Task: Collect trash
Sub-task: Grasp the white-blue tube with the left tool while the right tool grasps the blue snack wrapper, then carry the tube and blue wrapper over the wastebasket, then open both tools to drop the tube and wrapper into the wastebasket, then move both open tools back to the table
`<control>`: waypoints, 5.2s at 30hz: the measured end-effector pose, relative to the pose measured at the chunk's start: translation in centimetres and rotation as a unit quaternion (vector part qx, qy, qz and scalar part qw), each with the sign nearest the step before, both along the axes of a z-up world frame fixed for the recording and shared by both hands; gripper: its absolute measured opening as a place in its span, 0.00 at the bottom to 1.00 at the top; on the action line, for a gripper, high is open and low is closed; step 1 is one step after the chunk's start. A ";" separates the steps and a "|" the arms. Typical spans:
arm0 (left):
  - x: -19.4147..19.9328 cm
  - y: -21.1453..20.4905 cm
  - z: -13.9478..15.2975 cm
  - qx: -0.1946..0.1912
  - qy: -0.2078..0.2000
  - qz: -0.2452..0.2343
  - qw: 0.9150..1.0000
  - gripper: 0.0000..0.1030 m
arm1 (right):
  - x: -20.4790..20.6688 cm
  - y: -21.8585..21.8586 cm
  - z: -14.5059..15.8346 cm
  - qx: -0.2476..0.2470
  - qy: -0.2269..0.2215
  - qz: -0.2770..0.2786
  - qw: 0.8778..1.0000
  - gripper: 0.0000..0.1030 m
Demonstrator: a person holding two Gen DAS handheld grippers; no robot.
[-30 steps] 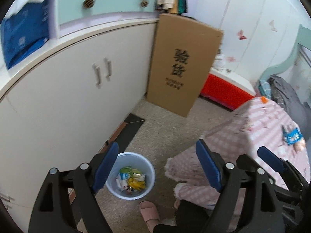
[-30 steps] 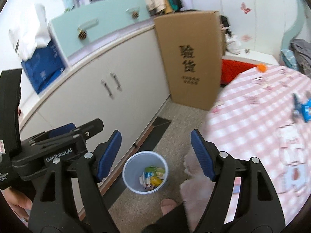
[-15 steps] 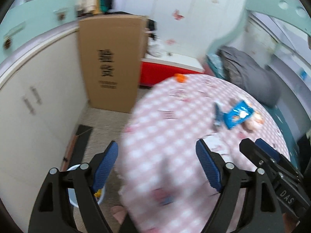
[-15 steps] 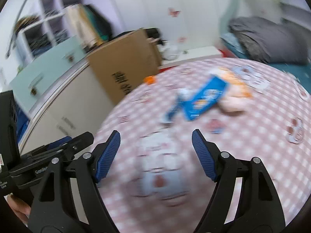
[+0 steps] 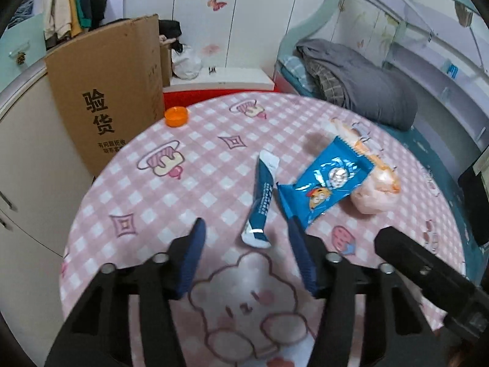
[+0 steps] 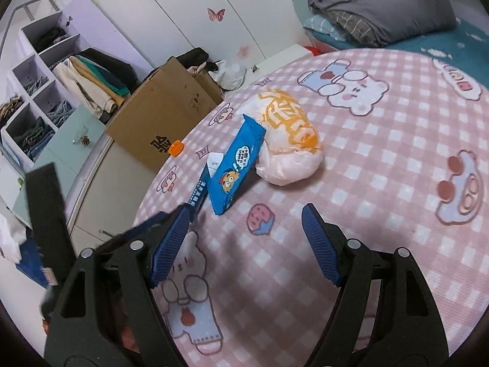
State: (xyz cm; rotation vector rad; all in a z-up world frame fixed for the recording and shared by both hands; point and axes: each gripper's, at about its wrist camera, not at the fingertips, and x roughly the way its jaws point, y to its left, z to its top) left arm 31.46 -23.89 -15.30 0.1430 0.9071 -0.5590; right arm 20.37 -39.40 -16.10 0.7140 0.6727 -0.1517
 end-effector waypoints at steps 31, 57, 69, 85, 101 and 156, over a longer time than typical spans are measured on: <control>1.4 11.4 3.2 -0.060 -0.048 0.099 0.992 0.16 | 5.6 4.7 1.5 -0.055 -0.006 -0.011 0.998 0.12; -9.3 33.8 3.4 -0.031 -0.077 0.250 0.965 0.16 | 2.8 31.0 4.5 -0.074 -0.051 0.265 0.960 0.12; -7.5 40.8 -2.6 0.029 -0.025 0.322 0.946 0.17 | 5.2 39.6 -0.9 -0.095 -0.012 0.341 0.935 0.12; -4.8 43.4 -6.3 0.023 0.039 0.345 0.938 0.65 | 6.9 40.8 -4.5 -0.096 0.028 0.345 0.933 0.12; -5.7 44.4 -6.0 0.027 0.030 0.361 0.932 0.69 | 6.9 43.0 -4.2 -0.104 0.027 0.366 0.925 0.12; 2.7 13.9 2.6 -0.012 -0.035 0.126 0.991 0.79 | 5.5 -2.1 0.1 -0.143 0.004 -0.007 0.990 0.85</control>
